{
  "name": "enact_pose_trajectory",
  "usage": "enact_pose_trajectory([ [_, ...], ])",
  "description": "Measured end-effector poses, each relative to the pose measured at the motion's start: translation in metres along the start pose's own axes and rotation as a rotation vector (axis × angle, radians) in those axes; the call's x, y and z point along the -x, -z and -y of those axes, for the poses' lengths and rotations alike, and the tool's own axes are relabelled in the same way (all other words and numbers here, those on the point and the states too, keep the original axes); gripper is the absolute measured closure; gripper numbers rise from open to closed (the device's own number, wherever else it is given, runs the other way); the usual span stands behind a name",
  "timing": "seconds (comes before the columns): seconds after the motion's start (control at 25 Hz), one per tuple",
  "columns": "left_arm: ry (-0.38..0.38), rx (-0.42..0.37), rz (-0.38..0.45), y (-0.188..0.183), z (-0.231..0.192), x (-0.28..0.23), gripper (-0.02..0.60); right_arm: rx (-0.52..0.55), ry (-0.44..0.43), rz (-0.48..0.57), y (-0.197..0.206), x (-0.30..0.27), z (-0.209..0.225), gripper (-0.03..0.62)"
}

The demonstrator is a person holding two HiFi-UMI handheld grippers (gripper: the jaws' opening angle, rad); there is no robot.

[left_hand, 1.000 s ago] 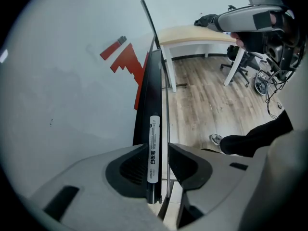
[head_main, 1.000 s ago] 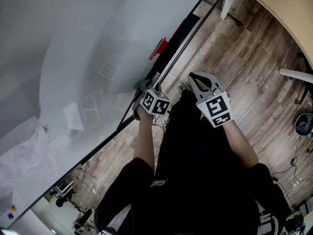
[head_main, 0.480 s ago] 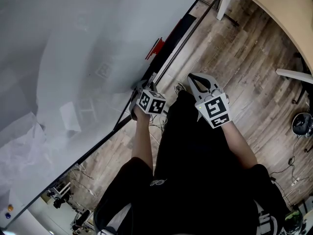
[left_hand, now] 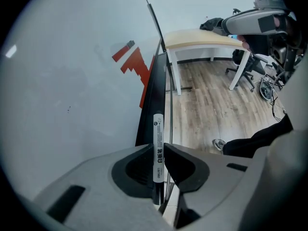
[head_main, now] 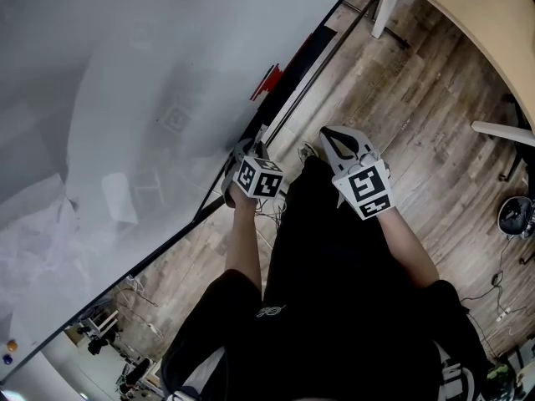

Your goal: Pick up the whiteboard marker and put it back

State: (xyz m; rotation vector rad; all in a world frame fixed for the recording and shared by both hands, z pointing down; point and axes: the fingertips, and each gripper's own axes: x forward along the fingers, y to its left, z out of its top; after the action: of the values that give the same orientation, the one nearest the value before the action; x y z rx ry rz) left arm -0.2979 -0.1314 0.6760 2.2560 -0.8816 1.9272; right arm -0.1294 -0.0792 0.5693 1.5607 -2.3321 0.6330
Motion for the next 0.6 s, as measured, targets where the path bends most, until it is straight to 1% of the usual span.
enact_pose_trajectory([
  [0.12, -0.009, 0.018, 0.026, -0.005, 0.0, 0.007, 0.514, 0.008, -0.01, 0.005, -0.003, 0.001, -0.003, 0.591],
  [0.24, -0.019, 0.06, 0.082, -0.014, 0.001, 0.017, 0.514, 0.017, -0.025, 0.012, -0.005, 0.002, -0.007, 0.591],
  [0.4, -0.045, 0.161, 0.185, -0.026, 0.001, 0.038, 0.514, 0.035, -0.044, 0.033, -0.011, 0.006, -0.012, 0.591],
  [0.6, -0.065, 0.29, 0.322, -0.04, 0.006, 0.068, 0.514, 0.072, -0.038, 0.078, -0.02, 0.016, -0.015, 0.591],
])
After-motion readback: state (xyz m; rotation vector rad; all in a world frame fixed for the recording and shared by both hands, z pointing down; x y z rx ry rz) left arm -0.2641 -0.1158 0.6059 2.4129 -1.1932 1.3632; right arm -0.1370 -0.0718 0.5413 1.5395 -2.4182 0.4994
